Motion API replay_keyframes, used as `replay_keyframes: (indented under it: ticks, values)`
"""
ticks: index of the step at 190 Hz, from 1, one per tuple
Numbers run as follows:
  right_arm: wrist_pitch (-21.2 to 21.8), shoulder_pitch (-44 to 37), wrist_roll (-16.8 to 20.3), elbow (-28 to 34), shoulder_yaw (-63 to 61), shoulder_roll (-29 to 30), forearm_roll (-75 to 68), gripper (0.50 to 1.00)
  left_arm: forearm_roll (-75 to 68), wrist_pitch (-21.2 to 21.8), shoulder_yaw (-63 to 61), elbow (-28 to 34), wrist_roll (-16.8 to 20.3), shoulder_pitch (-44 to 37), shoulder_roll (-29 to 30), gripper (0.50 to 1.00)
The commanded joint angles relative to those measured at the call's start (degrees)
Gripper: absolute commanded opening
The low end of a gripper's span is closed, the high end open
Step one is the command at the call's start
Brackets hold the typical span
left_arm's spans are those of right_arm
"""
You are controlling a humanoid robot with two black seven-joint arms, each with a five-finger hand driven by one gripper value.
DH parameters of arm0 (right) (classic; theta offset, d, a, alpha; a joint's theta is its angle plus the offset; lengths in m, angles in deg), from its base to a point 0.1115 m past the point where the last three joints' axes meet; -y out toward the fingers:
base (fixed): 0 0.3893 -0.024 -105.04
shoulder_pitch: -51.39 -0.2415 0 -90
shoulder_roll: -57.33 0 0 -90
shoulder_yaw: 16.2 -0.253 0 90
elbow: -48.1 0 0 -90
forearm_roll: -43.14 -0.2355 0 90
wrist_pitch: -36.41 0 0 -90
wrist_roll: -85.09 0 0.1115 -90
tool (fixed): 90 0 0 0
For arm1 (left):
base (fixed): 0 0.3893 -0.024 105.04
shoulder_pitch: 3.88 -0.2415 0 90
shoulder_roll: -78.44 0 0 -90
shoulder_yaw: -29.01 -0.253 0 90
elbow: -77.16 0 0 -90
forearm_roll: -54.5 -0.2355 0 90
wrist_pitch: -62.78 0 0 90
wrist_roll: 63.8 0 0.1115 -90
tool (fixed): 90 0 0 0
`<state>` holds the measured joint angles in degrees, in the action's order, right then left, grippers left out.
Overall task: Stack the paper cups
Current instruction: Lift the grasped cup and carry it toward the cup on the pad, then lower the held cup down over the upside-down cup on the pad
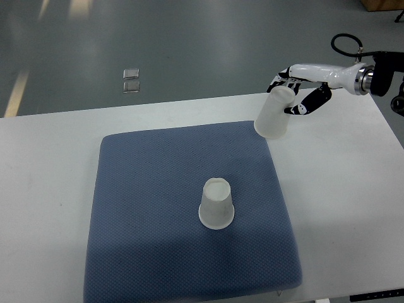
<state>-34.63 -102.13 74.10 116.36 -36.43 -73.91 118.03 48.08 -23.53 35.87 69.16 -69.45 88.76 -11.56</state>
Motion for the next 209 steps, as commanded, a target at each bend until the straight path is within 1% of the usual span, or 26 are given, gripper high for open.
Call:
replay_keyframes:
  ticks: [1,20,39,62,112,176,209]
  values:
    - [3.4,-4.0,0.3,5.8,0.0,-2.4,-4.3,0.56,0.0,0.0,0.0,0.0,-0.1,0.0,0.0,1.0]
    - [6.2,-6.3,0.4,11.7,0.0,-4.3,-6.8,0.56,0.0,0.0,0.0,0.0,-0.1,0.0,0.0,1.0]
    - [8.7,-6.9,0.4,16.0,0.0,-5.7,-8.6,0.56,0.0,0.0,0.1,0.0,-0.1,0.0,0.0,1.0]
    - [10.4,-6.8,0.4,19.0,0.1,-5.7,-10.3,0.56,0.0,0.0,0.0,0.0,-0.1,0.0,0.0,1.0]
    - [11.3,-4.7,-0.3,21.0,0.2,-4.5,-10.5,0.56,0.0,0.0,0.0,0.0,0.1,0.0,0.0,1.0]
    - [10.4,-3.7,0.3,20.9,0.5,0.2,-9.2,0.56,0.0,0.0,0.0,0.0,-0.1,0.0,0.0,1.0]
    - [10.1,-2.5,0.4,20.6,0.5,1.0,-6.3,0.56,0.0,0.0,0.0,0.0,-0.1,0.0,0.0,1.0]
